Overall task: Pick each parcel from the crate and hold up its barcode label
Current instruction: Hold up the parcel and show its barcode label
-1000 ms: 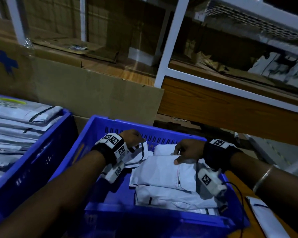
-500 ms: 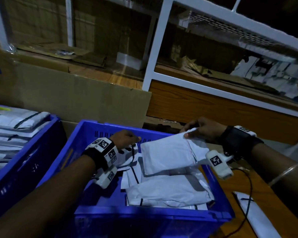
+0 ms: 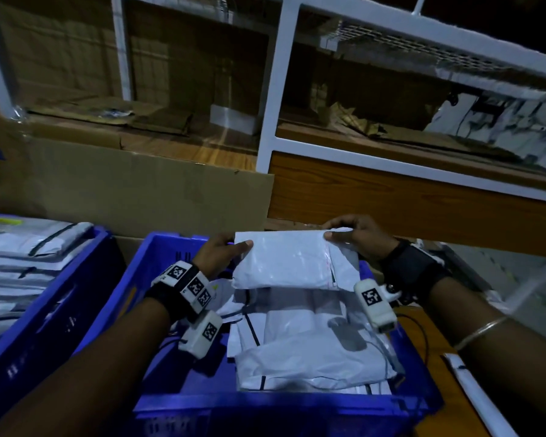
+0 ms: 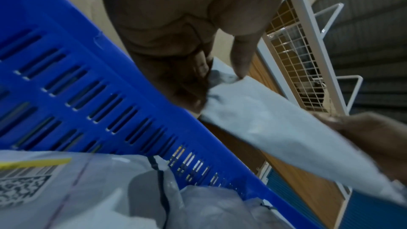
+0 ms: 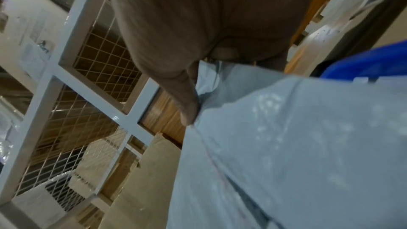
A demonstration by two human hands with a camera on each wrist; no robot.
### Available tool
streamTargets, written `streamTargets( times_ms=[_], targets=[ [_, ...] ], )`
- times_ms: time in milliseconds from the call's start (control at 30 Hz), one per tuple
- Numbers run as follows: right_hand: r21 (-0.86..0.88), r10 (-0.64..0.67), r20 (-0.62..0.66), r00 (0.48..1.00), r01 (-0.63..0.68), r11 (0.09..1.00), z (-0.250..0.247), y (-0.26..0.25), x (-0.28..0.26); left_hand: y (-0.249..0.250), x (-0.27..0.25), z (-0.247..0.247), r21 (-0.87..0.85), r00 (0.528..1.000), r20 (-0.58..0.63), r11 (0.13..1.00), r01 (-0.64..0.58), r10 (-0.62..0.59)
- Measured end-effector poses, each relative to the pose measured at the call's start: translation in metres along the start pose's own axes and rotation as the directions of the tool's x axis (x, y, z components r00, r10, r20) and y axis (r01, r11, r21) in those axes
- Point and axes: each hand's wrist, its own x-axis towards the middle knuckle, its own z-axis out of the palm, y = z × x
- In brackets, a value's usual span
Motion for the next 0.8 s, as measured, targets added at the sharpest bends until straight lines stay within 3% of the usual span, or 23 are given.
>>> streamTargets(
  times_ms=[267,567,800],
  targets=[
    [0.167,0.004,-0.025,1.0,0.0,0.986,0.029,0.031,0.021,-0.003,0.006,-0.013,-0.069,0.984,-0.16,0.996,0.063,-0.073],
    [0.416,-0.047,-0.074,0.996,0.073,0.907,0.055,0.049,0.04,0.0,0.001,-0.016,-0.131,0.98,-0.186,0.99,0.043,-0.068],
    [0.506,-0.015,-0.066,0.998,0.046,0.861,0.065,0.058,0.044,0.004,-0.001,-0.02,-0.216,0.973,-0.228,0.976,-0.017,-0.033]
  ],
)
